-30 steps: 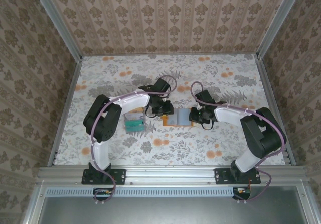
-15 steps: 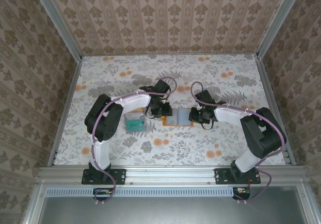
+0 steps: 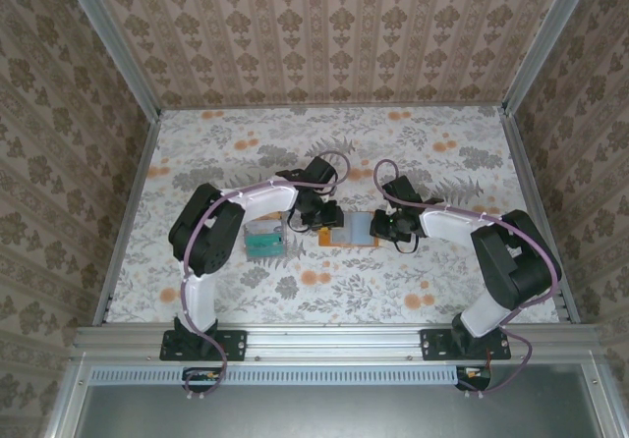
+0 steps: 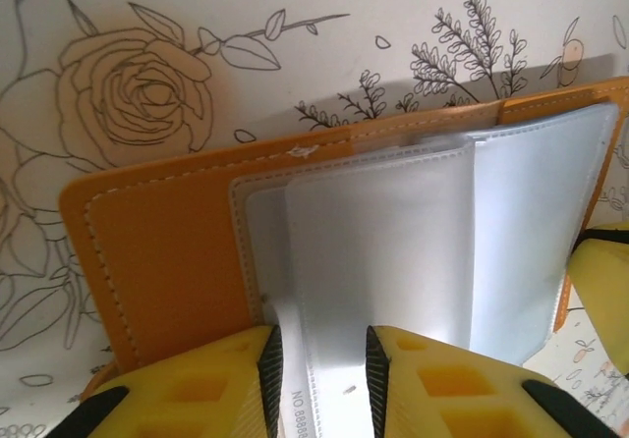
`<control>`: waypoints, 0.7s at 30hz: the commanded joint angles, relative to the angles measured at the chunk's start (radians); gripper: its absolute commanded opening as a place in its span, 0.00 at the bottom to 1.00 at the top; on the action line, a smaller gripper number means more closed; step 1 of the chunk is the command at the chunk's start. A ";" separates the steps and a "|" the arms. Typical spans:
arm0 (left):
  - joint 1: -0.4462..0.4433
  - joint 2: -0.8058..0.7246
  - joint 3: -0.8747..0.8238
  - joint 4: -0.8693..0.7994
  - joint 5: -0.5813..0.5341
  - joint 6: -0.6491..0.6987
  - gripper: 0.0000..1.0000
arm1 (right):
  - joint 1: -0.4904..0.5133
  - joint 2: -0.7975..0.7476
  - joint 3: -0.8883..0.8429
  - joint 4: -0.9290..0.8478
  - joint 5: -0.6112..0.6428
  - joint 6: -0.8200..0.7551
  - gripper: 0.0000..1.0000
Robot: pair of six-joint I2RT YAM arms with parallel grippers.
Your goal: Take the credit cards out of the card holder
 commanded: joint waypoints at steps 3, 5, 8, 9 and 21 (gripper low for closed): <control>-0.011 0.011 0.008 0.013 0.027 0.012 0.39 | 0.010 0.004 -0.004 -0.016 -0.011 0.008 0.19; -0.013 0.006 0.016 0.010 0.027 0.016 0.44 | 0.010 0.009 -0.002 -0.016 -0.011 0.008 0.19; -0.017 -0.003 0.029 0.005 0.022 0.025 0.47 | 0.011 0.014 0.002 -0.016 -0.012 0.006 0.19; -0.019 -0.007 0.033 0.003 0.022 0.028 0.48 | 0.010 0.014 0.004 -0.017 -0.011 0.007 0.19; -0.054 0.002 0.106 -0.002 0.066 0.073 0.57 | 0.010 0.014 0.016 -0.027 -0.005 0.003 0.20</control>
